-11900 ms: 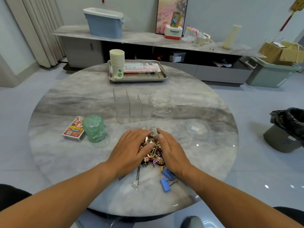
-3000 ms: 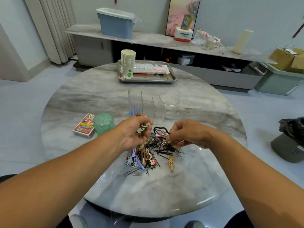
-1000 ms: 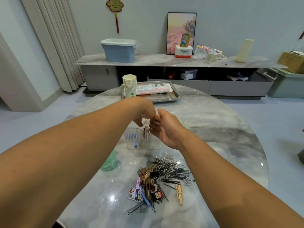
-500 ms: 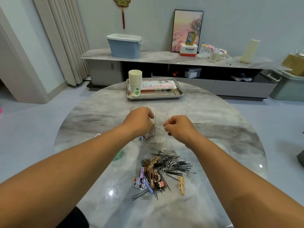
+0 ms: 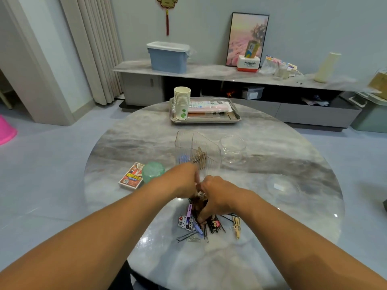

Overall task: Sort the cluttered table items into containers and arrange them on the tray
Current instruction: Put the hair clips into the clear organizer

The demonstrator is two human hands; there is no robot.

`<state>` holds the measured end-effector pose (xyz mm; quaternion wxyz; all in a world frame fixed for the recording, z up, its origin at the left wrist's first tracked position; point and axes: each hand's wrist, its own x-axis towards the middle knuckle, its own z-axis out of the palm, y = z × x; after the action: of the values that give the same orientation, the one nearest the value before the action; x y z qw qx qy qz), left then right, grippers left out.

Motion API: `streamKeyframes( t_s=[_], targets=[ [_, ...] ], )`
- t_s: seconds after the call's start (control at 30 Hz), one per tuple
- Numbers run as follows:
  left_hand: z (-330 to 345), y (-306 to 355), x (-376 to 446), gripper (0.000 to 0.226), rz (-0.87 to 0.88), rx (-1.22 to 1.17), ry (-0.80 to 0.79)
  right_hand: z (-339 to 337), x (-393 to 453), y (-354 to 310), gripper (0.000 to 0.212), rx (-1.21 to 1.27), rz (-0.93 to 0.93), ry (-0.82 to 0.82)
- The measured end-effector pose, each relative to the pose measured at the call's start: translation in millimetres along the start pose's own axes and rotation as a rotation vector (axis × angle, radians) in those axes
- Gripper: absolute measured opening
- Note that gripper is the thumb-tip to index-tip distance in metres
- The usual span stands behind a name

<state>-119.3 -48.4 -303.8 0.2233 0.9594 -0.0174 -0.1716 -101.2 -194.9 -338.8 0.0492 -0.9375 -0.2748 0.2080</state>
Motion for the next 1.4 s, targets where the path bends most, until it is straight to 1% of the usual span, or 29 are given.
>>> streamKeyframes(
  t_s=[0.07, 0.13, 0.23, 0.37, 0.47, 0.57, 0.67, 0.73, 0.87, 0.9, 0.97, 1.03, 1.1, 1.17, 1.23, 1.27, 1.33, 1.4],
  targets=[
    [4, -5, -9, 0.042, -0.063, 0.168, -0.174, -1, -1, 3, 0.067, 0.075, 0.011, 0.032],
    [12, -12, -12, 0.056, -0.093, 0.257, -0.225, -1, -1, 9, 0.056, 0.149, 0.043, 0.044],
    [25, -17, -13, 0.061, -0.077, 0.268, -0.185, 2, -1, 18, 0.041, 0.206, 0.064, 0.088],
    [32, -20, -12, 0.059, -0.049, 0.213, -0.142, -1, -1, 21, 0.02, 0.291, 0.106, 0.142],
    [32, -21, -10, 0.056, -0.053, 0.188, -0.138, -8, -2, 24, 0.009, 0.364, 0.133, 0.138],
    [27, -21, -8, 0.04, -0.057, 0.112, -0.126, -14, -5, 30, 0.006, 0.416, 0.167, 0.13],
    [20, -24, -5, 0.023, -0.073, -0.04, -0.117, -21, -9, 38, 0.005, 0.521, 0.21, 0.156],
    [13, -24, -4, 0.019, -0.09, -0.149, -0.118, -24, -10, 44, 0.005, 0.557, 0.235, 0.184],
    [0, -24, -4, 0.021, -0.108, -0.242, -0.103, -23, -13, 55, 0.002, 0.496, 0.268, 0.168],
    [-1, -25, -3, 0.021, -0.108, -0.289, -0.108, -22, -13, 56, 0.004, 0.46, 0.275, 0.166],
    [-1, -26, -1, 0.018, -0.119, -0.398, -0.102, -21, -16, 54, 0.015, 0.329, 0.285, 0.187],
    [3, -26, 2, 0.013, -0.131, -0.452, -0.061, -23, -19, 46, 0.024, 0.269, 0.286, 0.201],
    [6, -26, 6, 0.01, -0.142, -0.481, -0.028, -23, -23, 33, 0.04, 0.282, 0.298, 0.124],
    [8, -23, 7, 0.018, -0.173, -0.58, -0.046, -19, -27, 18, 0.058, 0.189, 0.324, -0.012],
    [8, -21, 7, 0.027, -0.194, -0.665, -0.072, -12, -28, 8, 0.065, 0.073, 0.333, -0.073],
    [9, -19, 7, 0.031, -0.198, -0.686, -0.08, -9, -29, 5, 0.063, 0.057, 0.331, -0.064],
    [9, -18, 6, 0.038, -0.202, -0.704, -0.095, -8, -30, 5, 0.051, 0.094, 0.331, -0.036],
    [9, -18, 5, 0.039, -0.211, -0.713, -0.115, -11, -30, 7, 0.042, 0.164, 0.34, -0.034]
  ],
)
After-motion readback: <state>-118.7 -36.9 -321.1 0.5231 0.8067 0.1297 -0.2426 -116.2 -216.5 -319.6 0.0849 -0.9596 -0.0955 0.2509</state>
